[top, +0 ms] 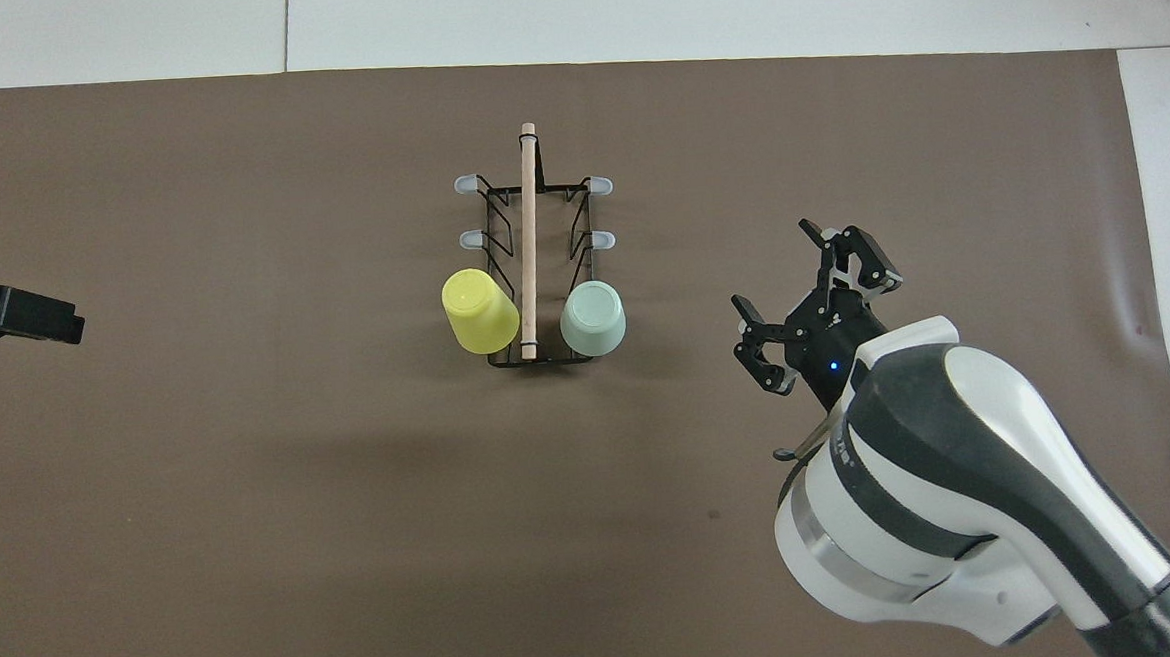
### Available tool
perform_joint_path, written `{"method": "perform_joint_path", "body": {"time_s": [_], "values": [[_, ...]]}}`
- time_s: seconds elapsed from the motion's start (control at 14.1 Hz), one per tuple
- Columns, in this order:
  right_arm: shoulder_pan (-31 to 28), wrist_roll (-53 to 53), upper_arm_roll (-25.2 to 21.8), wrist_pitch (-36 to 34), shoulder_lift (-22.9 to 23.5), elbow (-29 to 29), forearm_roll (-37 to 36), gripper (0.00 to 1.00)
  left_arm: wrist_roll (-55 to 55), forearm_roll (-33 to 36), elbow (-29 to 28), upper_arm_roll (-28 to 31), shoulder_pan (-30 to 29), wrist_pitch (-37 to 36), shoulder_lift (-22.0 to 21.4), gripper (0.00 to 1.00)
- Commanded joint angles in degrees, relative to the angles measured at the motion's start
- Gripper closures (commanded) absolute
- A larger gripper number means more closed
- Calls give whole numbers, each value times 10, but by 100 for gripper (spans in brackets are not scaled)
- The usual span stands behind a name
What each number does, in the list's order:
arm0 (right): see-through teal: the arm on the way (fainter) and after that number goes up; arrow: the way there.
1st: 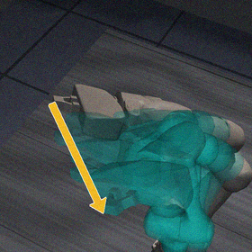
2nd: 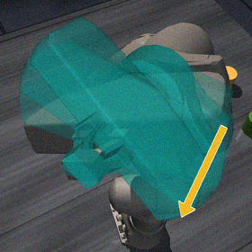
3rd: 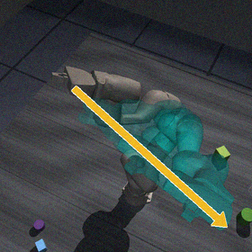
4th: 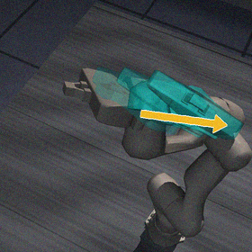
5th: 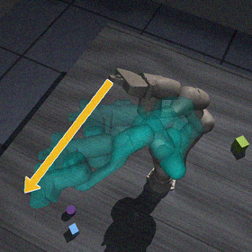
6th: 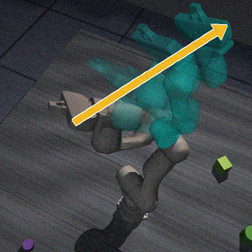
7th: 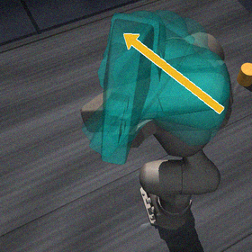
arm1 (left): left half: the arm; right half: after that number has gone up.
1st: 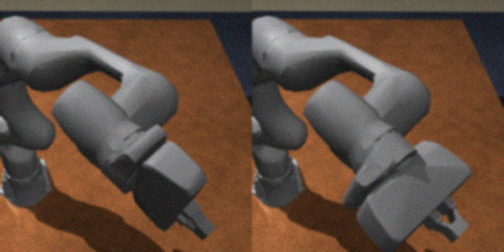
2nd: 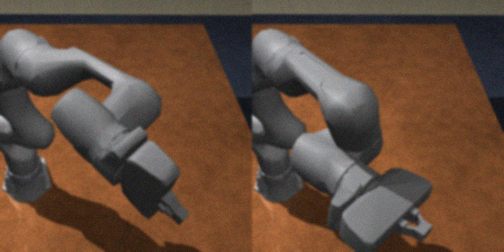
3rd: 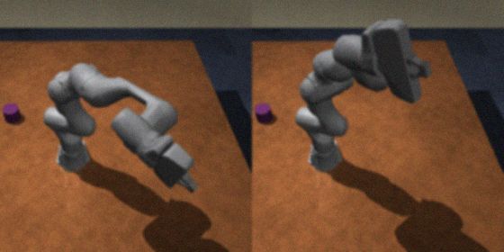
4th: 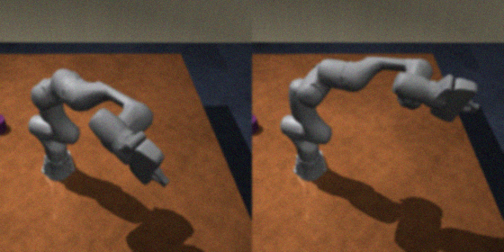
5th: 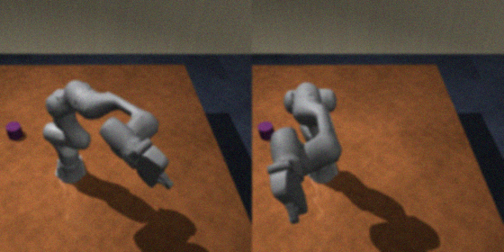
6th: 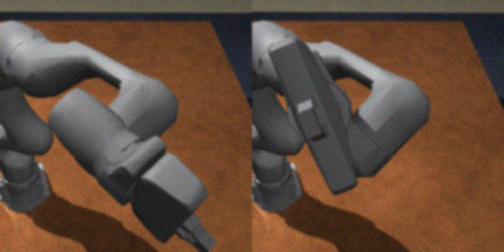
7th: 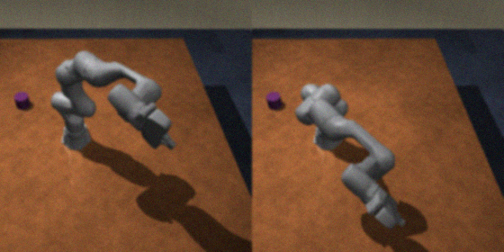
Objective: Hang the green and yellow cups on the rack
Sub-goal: 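Pull the open right gripper back from the green cup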
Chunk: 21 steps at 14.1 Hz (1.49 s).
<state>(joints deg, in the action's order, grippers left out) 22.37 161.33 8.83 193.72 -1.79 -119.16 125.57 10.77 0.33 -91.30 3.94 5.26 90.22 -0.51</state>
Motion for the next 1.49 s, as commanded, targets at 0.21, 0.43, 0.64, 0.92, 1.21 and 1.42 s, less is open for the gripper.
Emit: {"method": "perform_joint_path", "body": {"time_s": [0.21,0.43,0.64,0.92,1.21,1.42], "values": [[-18,175,-2,3,-2,3,11,0,8,-8,-11,1,0,-3,-9,0],[-15,174,-2,3,-1,3,-16,0,8,-8,-10,2,0,-3,-9,0],[-15,169,-2,-3,2,7,5,0,8,-9,-11,1,0,-3,-9,0],[-31,171,-3,-7,2,16,6,0,8,-8,-10,2,0,-3,-9,0],[-33,176,-2,-3,2,18,-1,0,8,-8,-11,2,0,-3,-9,0],[-28,176,-3,-2,1,18,-8,0,8,-8,-11,2,0,-3,-9,0]]}}
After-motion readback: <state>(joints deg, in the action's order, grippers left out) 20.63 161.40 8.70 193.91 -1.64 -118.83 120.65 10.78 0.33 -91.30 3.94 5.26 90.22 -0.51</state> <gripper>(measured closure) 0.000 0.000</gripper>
